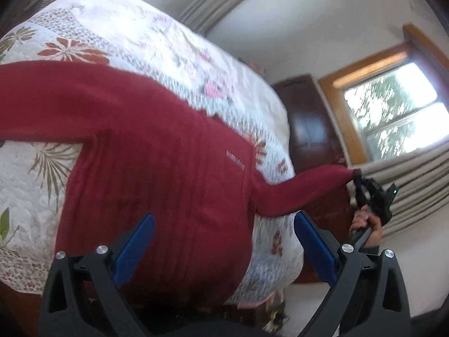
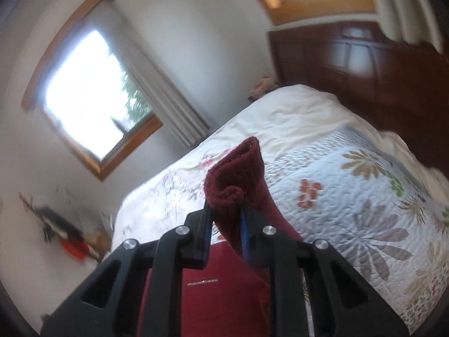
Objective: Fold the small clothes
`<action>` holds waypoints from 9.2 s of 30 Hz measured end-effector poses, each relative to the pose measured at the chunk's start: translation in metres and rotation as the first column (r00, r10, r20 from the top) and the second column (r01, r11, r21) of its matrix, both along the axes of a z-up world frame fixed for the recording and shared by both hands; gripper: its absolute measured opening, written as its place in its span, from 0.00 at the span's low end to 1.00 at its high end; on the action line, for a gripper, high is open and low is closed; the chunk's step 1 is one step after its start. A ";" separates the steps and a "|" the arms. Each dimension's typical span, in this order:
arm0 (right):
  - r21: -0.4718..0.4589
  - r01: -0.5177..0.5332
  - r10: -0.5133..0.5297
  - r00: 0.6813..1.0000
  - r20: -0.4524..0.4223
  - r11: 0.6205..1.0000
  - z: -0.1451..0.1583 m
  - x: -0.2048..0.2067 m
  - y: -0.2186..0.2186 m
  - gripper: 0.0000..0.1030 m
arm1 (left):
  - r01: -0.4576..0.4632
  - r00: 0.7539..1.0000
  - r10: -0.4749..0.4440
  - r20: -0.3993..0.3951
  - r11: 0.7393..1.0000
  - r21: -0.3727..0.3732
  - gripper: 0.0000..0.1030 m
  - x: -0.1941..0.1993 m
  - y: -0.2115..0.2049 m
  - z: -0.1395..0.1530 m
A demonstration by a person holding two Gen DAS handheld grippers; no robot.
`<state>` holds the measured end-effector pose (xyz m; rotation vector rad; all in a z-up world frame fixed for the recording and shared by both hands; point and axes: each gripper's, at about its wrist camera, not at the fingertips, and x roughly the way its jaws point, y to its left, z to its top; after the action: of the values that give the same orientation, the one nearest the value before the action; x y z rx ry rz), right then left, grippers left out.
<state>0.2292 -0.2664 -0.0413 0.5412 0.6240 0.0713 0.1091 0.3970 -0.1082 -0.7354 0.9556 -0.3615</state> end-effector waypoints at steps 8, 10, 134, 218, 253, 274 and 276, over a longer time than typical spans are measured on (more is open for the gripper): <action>-0.201 -0.179 0.169 0.983 -0.068 0.963 -0.014 0.024 0.130 0.16 | 0.006 1.000 -0.006 0.010 1.000 -0.020 0.97 0.011 0.021 -0.001; -0.252 -0.227 0.210 0.973 -0.092 0.941 -0.026 0.031 0.165 0.16 | 0.023 1.000 -0.023 0.001 0.997 -0.076 0.96 0.015 0.028 -0.006; 0.031 -0.455 0.433 0.820 -0.374 0.890 -0.118 -0.086 0.243 0.61 | -0.806 0.592 0.791 -0.155 0.577 -0.135 0.91 -0.096 0.353 -0.126; 0.590 -0.305 0.592 0.708 -0.384 0.748 -0.225 0.059 0.160 0.47 | -0.018 0.988 0.041 -0.151 0.988 0.152 0.90 -0.008 -0.048 -0.109; 0.341 -0.429 0.534 0.781 -0.325 0.836 -0.130 0.101 0.102 0.06 | -0.086 0.962 0.101 -0.254 0.994 0.068 0.91 -0.033 -0.044 -0.140; 0.451 -0.197 0.429 0.753 -0.499 0.870 -0.253 0.101 0.055 0.06 | -0.034 0.958 0.057 -0.280 0.996 0.087 0.92 -0.008 -0.052 -0.141; 0.480 -0.189 0.445 0.741 -0.502 0.857 -0.264 0.103 0.054 0.07 | -0.032 0.959 0.056 -0.278 0.996 0.088 0.92 -0.004 -0.055 -0.140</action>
<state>0.3322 -0.2127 -0.3058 0.8621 1.3542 0.3815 0.1049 0.3422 -0.2482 -0.7430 1.2124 -0.1789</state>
